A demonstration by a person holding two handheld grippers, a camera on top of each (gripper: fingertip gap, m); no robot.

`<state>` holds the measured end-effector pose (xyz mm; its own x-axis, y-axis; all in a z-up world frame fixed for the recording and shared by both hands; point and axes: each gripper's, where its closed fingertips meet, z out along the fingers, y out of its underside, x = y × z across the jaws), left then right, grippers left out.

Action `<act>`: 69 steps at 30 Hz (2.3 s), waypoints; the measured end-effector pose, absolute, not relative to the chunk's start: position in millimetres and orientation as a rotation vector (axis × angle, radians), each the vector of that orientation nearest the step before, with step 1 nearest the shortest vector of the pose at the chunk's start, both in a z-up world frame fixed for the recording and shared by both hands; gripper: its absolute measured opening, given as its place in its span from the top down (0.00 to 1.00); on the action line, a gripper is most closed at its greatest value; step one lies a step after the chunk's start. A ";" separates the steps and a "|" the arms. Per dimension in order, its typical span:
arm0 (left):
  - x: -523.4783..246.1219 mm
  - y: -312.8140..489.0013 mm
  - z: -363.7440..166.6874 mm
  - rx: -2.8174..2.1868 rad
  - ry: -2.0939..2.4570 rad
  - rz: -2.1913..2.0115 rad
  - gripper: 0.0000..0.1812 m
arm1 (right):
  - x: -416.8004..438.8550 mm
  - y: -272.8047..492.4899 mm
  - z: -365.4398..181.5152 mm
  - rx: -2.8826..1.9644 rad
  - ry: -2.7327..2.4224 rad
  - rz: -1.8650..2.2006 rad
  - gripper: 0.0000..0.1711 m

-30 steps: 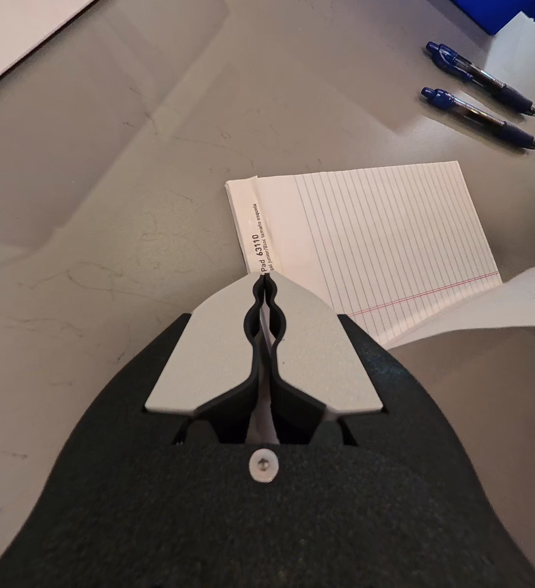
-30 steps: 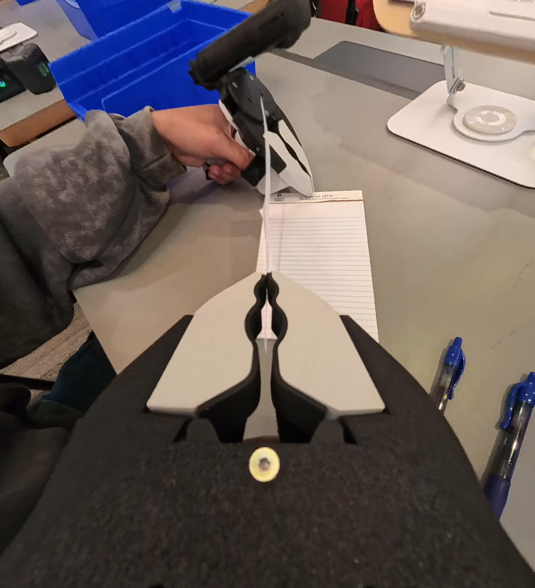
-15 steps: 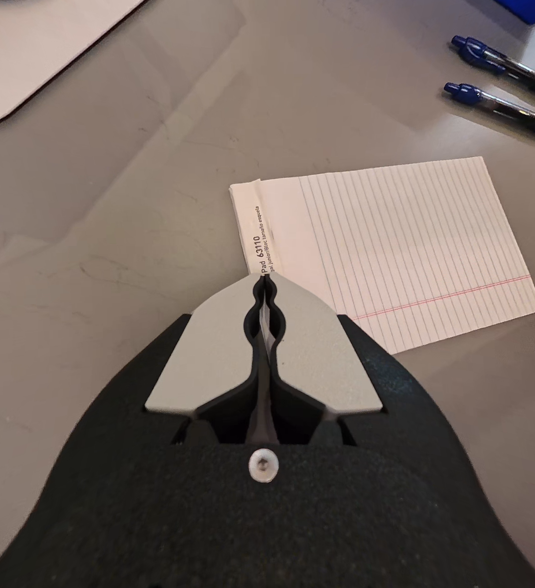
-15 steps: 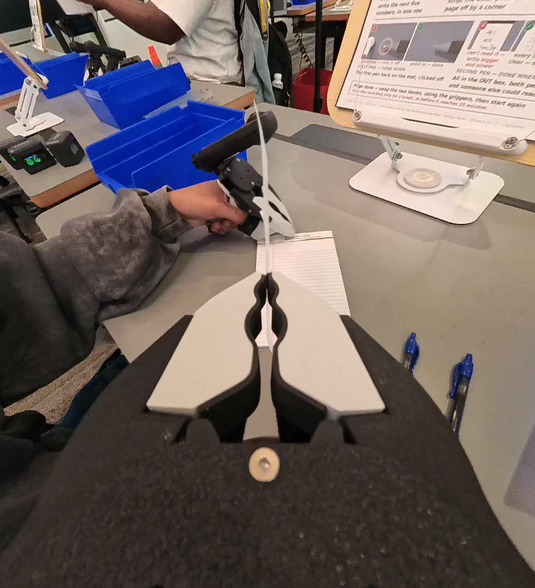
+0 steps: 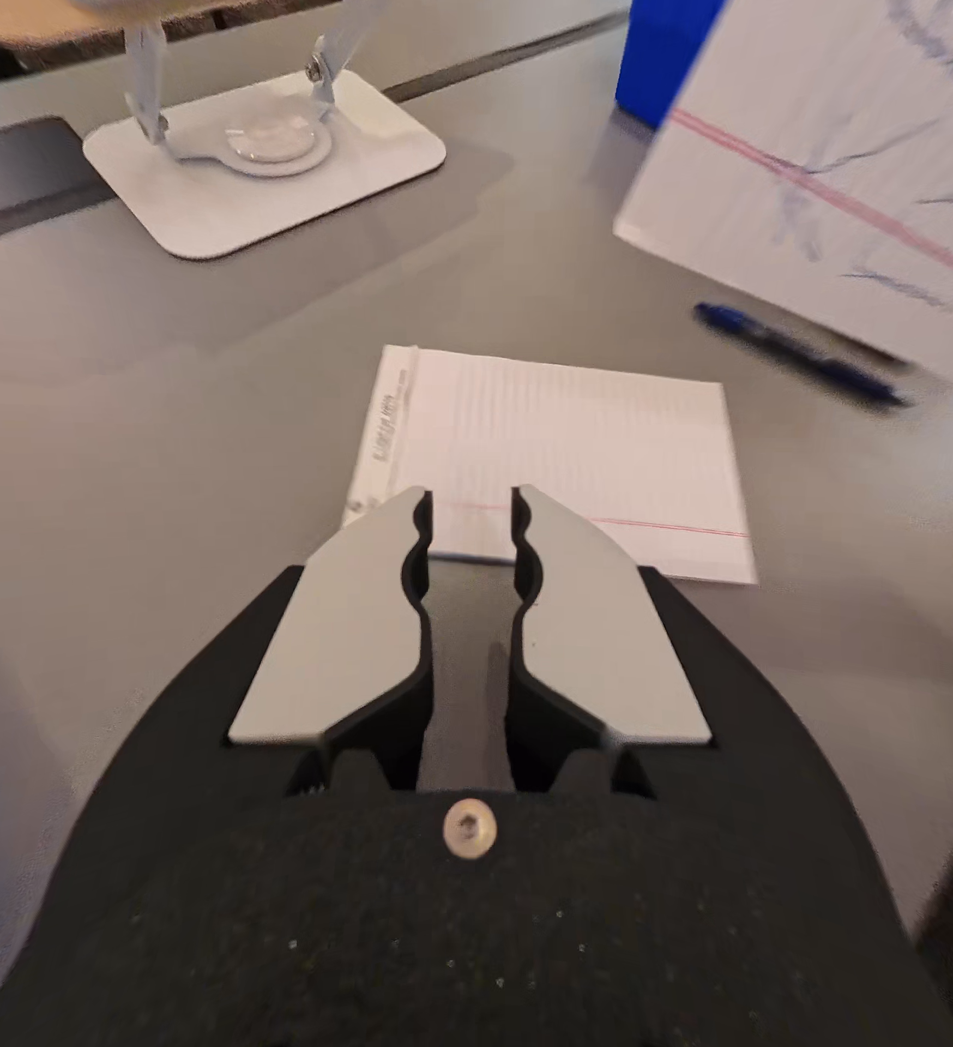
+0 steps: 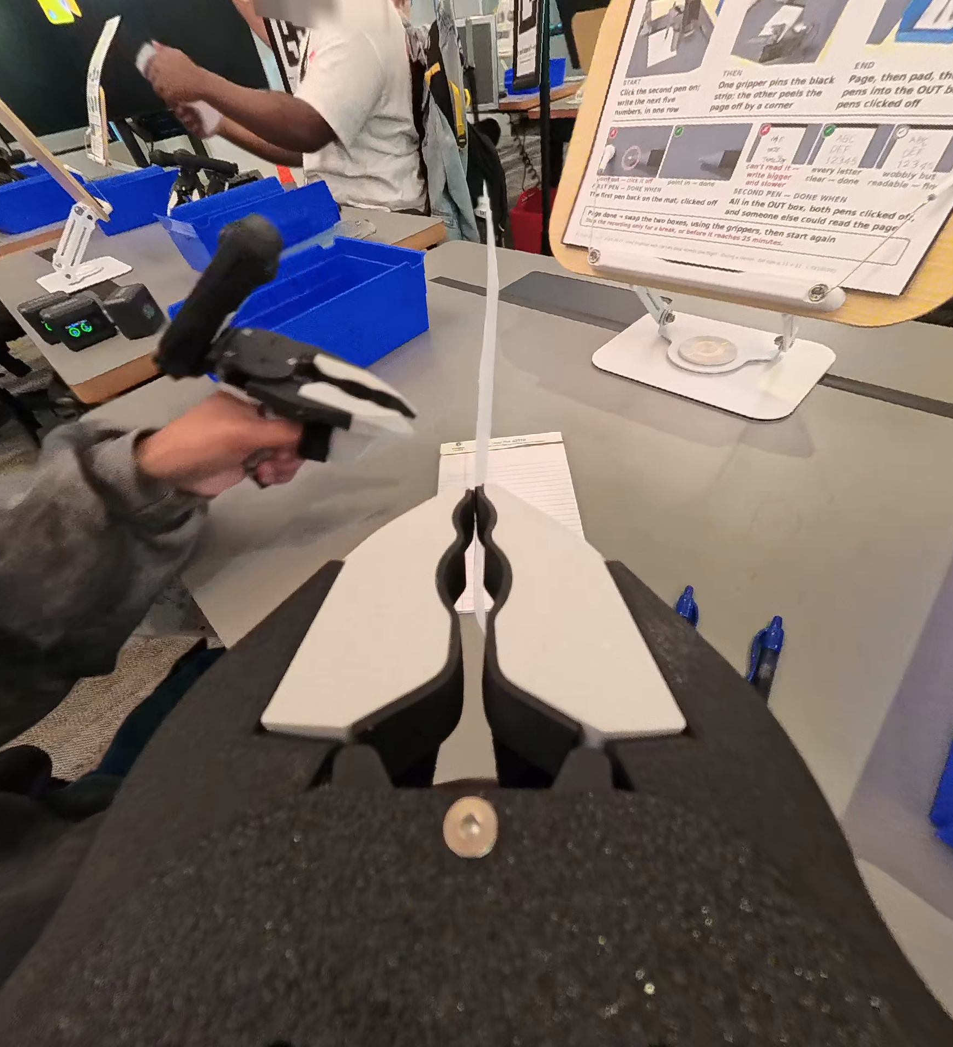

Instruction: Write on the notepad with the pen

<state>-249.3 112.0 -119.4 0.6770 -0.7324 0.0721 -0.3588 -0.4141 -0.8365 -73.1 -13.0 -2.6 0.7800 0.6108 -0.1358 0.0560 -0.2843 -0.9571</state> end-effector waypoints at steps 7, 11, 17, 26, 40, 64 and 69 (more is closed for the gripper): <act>-258.3 49.7 -123.3 -1.975 0.496 -0.701 0.69 | -58.8 -8.8 -8.1 -1.794 -0.480 0.600 1.00; -249.8 34.0 -124.1 -1.951 0.521 -0.744 0.64 | -51.9 -8.3 -12.9 -1.807 -0.470 0.582 1.00; -246.8 33.0 -121.9 -1.901 0.595 -0.635 0.64 | -44.8 -9.6 -17.9 -1.822 -0.439 0.533 1.00; -249.9 31.5 -126.2 -1.915 0.595 -0.691 0.69 | -43.5 -10.9 -30.8 -1.858 -0.436 0.425 1.00; -246.7 29.9 -124.4 -1.921 0.593 -0.742 0.70 | -40.3 -6.0 -30.4 -1.881 -0.458 0.359 1.00; -244.7 27.5 -130.5 -1.944 0.609 -0.752 0.70 | -43.5 -7.7 -34.2 -1.899 -0.468 0.370 1.00; -243.3 26.5 -130.4 -1.940 0.618 -0.751 0.70 | -19.1 8.5 -11.4 -1.887 -0.501 0.257 1.00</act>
<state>-243.3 26.5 -130.4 0.6860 -0.6838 0.2486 -0.1128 -0.4375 -0.8921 -19.1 8.5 -11.4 0.8864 0.4588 0.0608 0.2180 -0.2981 -0.9293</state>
